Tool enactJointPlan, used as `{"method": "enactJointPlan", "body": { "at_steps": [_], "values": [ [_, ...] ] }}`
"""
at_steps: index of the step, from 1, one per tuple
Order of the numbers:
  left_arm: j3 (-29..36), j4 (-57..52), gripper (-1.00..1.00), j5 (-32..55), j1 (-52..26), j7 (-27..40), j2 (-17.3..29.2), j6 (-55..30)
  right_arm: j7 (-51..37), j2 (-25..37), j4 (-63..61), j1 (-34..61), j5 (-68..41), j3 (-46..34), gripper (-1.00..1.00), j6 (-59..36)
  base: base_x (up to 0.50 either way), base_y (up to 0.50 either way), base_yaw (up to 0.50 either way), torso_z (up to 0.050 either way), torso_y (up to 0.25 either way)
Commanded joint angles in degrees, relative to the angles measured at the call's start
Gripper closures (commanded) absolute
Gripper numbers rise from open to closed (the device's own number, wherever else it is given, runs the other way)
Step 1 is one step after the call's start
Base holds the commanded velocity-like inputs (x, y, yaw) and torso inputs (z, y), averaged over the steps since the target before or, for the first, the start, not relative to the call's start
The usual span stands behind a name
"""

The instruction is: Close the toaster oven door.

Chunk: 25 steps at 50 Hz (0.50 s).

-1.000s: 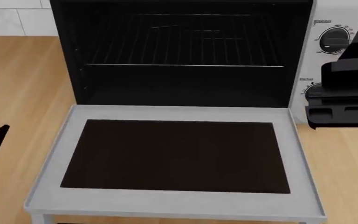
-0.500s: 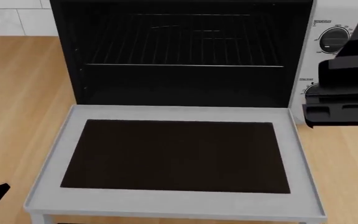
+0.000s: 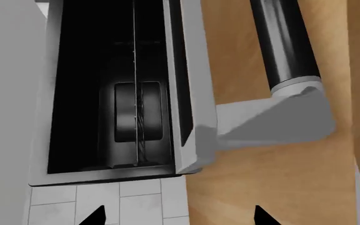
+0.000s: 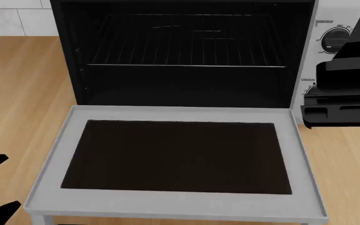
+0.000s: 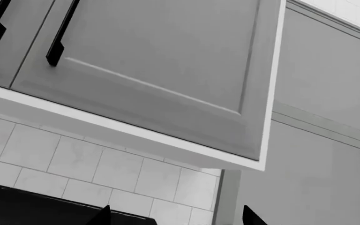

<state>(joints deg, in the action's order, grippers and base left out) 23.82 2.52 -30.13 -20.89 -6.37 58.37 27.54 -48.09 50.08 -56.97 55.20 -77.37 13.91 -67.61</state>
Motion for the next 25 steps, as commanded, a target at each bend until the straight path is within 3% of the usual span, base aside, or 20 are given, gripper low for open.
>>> {"method": "enactJointPlan", "body": {
  "at_steps": [1,25],
  "values": [
    [3.16,6.79,-1.0,-2.36,-5.6,-0.42,-3.77,3.54,0.02,-0.06,0.11,-0.14,0.88,-1.15,-1.0,0.46,0.0,0.0,0.0,0.0,0.0],
    [7.75,15.53,-1.0,-4.88,-16.34,-3.27,-9.74,7.91,0.56,1.28,0.11,-2.55,1.98,-0.51,-1.0,2.09,0.0,0.0,0.0,0.0,0.0]
  ]
}}
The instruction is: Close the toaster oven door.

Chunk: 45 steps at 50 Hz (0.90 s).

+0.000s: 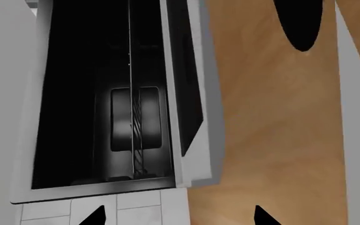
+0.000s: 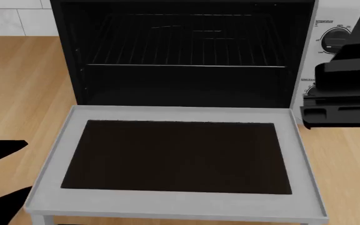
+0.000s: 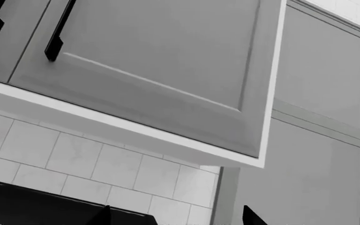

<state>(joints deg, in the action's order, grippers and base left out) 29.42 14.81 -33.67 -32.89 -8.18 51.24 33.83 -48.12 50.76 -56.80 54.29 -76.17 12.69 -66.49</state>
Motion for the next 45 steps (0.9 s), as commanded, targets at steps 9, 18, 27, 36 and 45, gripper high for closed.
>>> {"method": "enactJointPlan", "body": {
  "at_steps": [9,18,27,36,45],
  "values": [
    [4.04,6.53,-1.0,-2.79,-7.13,-0.67,-4.37,4.63,-0.02,1.54,-0.47,-2.96,-0.21,1.97,-1.0,1.69,0.0,0.0,0.0,0.0,0.0],
    [3.75,3.42,-1.0,-1.96,-6.95,-1.54,-3.88,4.47,0.11,2.06,-0.7,-4.23,-0.22,2.87,-1.0,2.56,0.0,0.0,0.0,0.0,0.0],
    [2.83,2.07,-1.0,-1.13,-7.56,-0.66,-3.98,4.32,-0.76,2.5,-0.35,-3.07,-1.25,2.02,-1.0,2.74,0.0,0.0,0.0,0.0,0.0],
    [0.76,-1.46,-1.0,0.11,-7.09,3.49,-3.14,6.57,-2.72,3.42,0.03,-0.47,-3.74,0.72,-1.0,2.53,0.0,0.0,0.0,0.0,0.0],
    [2.02,-0.15,-1.0,-1.4,-10.74,5.7,-3.58,12.4,-2.72,3.75,-0.29,-1.97,-3.81,1.77,-1.0,3.29,0.0,0.0,0.0,0.0,0.001]
  ]
}}
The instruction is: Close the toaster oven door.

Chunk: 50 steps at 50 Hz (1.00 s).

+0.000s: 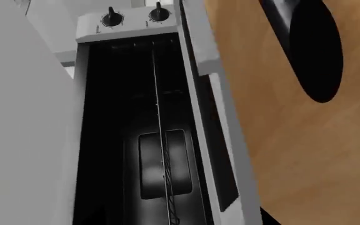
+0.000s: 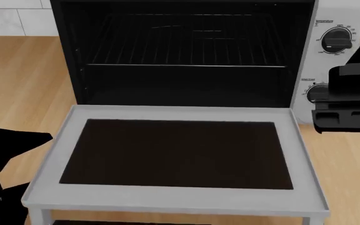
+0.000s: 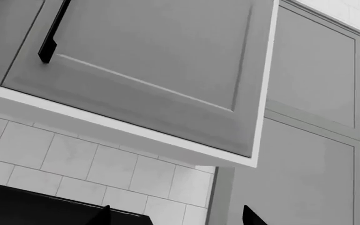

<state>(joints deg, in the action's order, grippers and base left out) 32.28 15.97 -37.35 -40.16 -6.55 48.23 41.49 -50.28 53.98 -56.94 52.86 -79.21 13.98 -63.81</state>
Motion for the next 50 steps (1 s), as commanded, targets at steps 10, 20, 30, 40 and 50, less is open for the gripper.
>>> {"method": "enactJointPlan", "body": {
  "at_steps": [10,20,30,40,50],
  "values": [
    [-2.42,-3.04,-1.0,4.32,-3.04,4.22,-0.68,1.85,-1.75,1.97,-0.17,-0.09,-3.07,1.32,-1.0,1.27,0.0,0.0,0.0,0.0,0.002],
    [-5.08,-8.07,-1.0,8.83,-1.35,3.1,-0.93,-3.61,-2.69,2.84,0.1,1.34,-4.6,0.69,-1.0,1.53,0.0,0.0,0.0,0.0,0.001],
    [-7.15,-8.81,-1.0,10.58,1.63,6.26,-2.63,-6.99,-4.27,4.48,-0.17,1.72,-7.37,1.81,-1.0,2.36,0.0,0.0,0.0,0.0,0.002],
    [-8.92,-12.94,-1.0,14.04,4.05,6.78,-4.44,-11.23,-6.43,6.89,-0.01,3.99,-11.27,2.18,-1.0,3.33,0.0,0.0,-0.01,0.0,0.001],
    [-10.27,-15.36,-1.0,15.63,2.58,7.32,-6.13,-13.33,-5.98,7.2,-0.42,1.73,-11.38,4.59,-1.0,3.65,0.01,-0.01,-0.01,0.002,0.0]
  ]
}}
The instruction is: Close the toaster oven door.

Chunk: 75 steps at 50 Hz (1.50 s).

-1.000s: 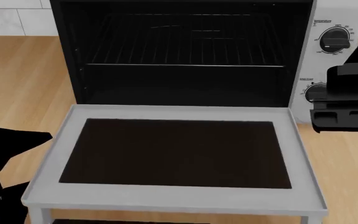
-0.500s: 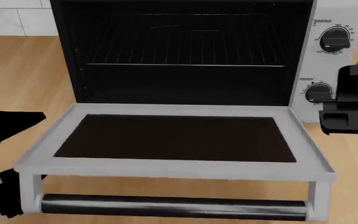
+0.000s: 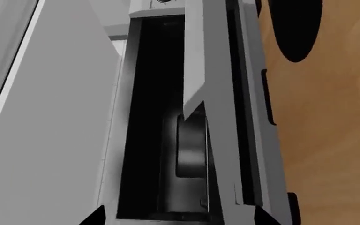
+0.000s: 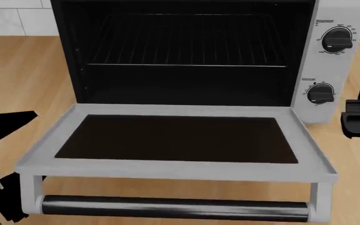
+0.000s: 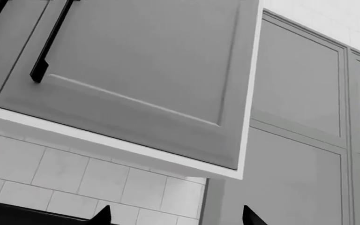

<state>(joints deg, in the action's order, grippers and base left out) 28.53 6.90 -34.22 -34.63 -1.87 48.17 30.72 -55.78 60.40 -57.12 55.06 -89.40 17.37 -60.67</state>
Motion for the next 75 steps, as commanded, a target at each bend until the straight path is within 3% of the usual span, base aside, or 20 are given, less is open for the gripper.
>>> {"method": "enactJointPlan", "body": {
  "at_steps": [1,22,34,39,59,75],
  "values": [
    [-6.42,-5.82,-1.0,12.58,-3.39,2.68,-6.31,-2.39,-0.54,0.74,-0.15,-0.1,-1.13,0.75,-1.0,0.48,0.0,-0.01,-0.02,0.0,0.0],
    [-5.48,-3.17,-1.0,17.1,-4.1,1.7,-10.18,-5.72,-2.28,1.96,0.1,2.29,-3.19,-1.05,-1.0,1.09,0.01,-0.01,-0.02,0.0,0.0],
    [-1.5,16.91,-1.0,15.51,-9.75,6.82,-15.47,5.78,-2.23,2.23,0.07,1.53,-3.33,-0.15,-1.0,1.26,0.01,-0.01,-0.02,0.0,0.0],
    [-1.36,16.26,-1.0,15.84,-8.8,6.86,-16.04,4.94,-2.01,2.38,0.01,0.96,-3.31,0.62,-1.0,1.28,0.0,-0.01,0.0,0.0,0.0],
    [-8.69,-4.29,-1.0,19.76,2.07,9.88,-21.55,-21.41,-1.01,1.97,-0.79,-2.88,-2.82,4.59,-1.0,1.38,0.0,-0.01,-0.01,0.0,0.0],
    [-14.73,-12.62,-1.0,31.71,4.84,12.45,-30.86,-35.81,-0.88,2.72,-0.91,-4.42,-4.3,7.76,-1.0,1.6,0.0,-0.01,-0.01,0.001,0.001]
  ]
}}
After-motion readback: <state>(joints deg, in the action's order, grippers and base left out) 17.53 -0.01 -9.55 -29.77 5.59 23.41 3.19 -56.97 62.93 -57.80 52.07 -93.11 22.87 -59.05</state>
